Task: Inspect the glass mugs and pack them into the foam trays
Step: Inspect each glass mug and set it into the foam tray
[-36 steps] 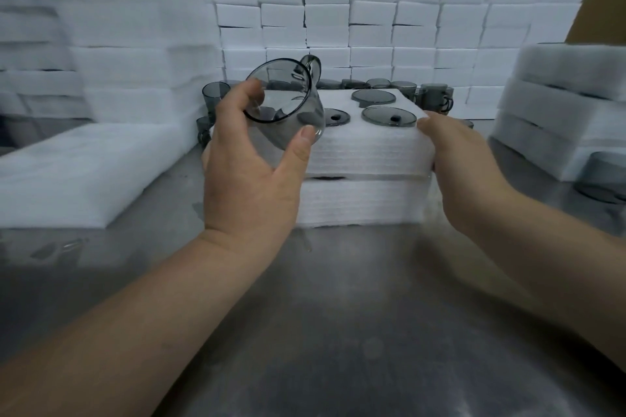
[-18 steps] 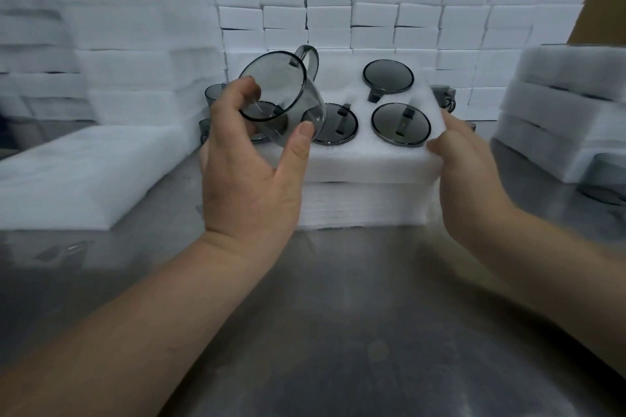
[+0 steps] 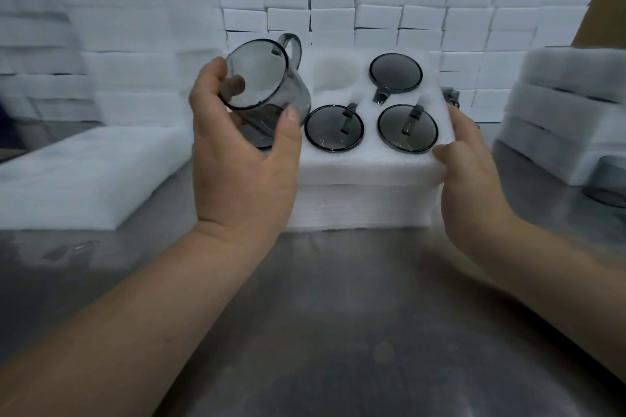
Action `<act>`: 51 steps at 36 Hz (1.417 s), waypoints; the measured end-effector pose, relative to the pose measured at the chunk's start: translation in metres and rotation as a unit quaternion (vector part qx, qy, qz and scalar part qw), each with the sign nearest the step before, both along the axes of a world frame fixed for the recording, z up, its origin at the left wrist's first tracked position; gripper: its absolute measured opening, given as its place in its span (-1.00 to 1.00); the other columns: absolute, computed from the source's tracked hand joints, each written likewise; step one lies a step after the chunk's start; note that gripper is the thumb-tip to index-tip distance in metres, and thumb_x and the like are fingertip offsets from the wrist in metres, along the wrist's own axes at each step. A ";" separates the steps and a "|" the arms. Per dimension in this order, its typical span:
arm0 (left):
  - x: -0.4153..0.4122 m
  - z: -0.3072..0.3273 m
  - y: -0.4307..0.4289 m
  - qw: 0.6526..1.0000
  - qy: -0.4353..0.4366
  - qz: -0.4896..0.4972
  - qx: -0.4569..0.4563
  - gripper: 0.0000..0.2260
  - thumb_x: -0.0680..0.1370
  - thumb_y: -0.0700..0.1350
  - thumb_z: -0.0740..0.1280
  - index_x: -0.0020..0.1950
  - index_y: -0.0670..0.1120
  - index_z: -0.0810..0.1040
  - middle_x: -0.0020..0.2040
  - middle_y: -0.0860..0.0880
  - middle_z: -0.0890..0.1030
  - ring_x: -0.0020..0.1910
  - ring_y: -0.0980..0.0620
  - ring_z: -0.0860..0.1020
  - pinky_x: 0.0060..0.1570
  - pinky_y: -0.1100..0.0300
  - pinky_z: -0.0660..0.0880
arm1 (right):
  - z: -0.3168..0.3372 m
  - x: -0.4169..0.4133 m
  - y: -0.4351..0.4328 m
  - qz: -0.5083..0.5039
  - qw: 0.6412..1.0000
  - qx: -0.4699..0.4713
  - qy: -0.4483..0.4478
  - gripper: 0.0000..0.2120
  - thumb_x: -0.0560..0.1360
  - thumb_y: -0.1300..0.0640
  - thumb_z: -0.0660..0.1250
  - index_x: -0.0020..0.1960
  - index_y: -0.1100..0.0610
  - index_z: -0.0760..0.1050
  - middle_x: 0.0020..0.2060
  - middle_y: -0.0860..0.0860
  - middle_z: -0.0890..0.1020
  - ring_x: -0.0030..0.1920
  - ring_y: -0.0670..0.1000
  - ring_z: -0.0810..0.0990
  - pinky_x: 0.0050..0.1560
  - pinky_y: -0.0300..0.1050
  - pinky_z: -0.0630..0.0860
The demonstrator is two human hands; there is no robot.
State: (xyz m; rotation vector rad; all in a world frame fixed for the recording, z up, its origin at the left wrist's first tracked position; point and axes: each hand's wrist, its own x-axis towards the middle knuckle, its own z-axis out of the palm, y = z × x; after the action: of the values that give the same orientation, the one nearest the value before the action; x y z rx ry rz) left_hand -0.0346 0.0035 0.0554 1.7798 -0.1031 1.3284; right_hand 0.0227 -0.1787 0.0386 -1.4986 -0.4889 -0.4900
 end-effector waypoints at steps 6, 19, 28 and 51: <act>0.005 0.003 0.007 0.999 0.026 0.016 -0.017 -0.26 0.37 0.06 0.35 0.48 -0.01 0.09 0.20 0.08 0.39 0.16 0.14 0.46 0.15 0.38 0.39 | -0.002 0.005 -0.002 -0.017 1.000 -0.014 0.016 -0.64 0.30 -0.01 0.16 0.03 -0.27 0.51 -0.02 -0.33 0.59 0.10 -0.21 0.54 0.17 -0.08 0.43; 0.009 0.002 0.008 0.999 0.028 0.026 0.032 -0.42 0.31 -0.24 0.35 0.30 0.00 0.29 0.18 0.09 0.28 0.12 0.20 0.39 -0.01 0.60 0.28 | -0.003 0.006 -0.002 -0.019 1.000 -0.001 0.021 -0.57 0.30 0.02 0.17 0.15 -0.13 0.50 0.01 -0.24 0.61 0.11 -0.16 0.55 0.22 -0.02 0.44; 0.006 0.004 0.006 0.988 0.019 0.094 0.122 -0.39 0.35 -0.24 0.39 0.37 0.02 0.36 0.15 0.04 0.21 0.04 -0.03 0.47 0.12 0.14 0.45 | -0.003 0.007 -0.002 -0.029 0.999 -0.011 0.017 -0.59 0.32 0.01 0.16 0.14 -0.15 0.50 0.00 -0.27 0.60 0.11 -0.16 0.54 0.23 0.01 0.43; -0.004 0.004 -0.001 0.981 0.088 0.076 0.155 -0.38 0.34 0.01 0.47 0.32 -0.16 0.36 0.23 -0.10 0.40 0.13 -0.12 0.49 0.17 -0.14 0.39 | -0.002 0.006 -0.002 -0.014 1.000 -0.012 0.010 -0.61 0.32 0.10 0.12 0.09 -0.16 0.48 -0.07 -0.31 0.61 0.07 -0.19 0.55 0.08 -0.17 0.45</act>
State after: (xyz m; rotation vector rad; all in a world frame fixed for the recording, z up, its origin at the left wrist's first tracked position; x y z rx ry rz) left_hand -0.0384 0.0027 0.0590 2.1989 -0.0812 1.3089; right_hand 0.0283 -0.1805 0.0361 -1.5328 -0.4608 -0.4928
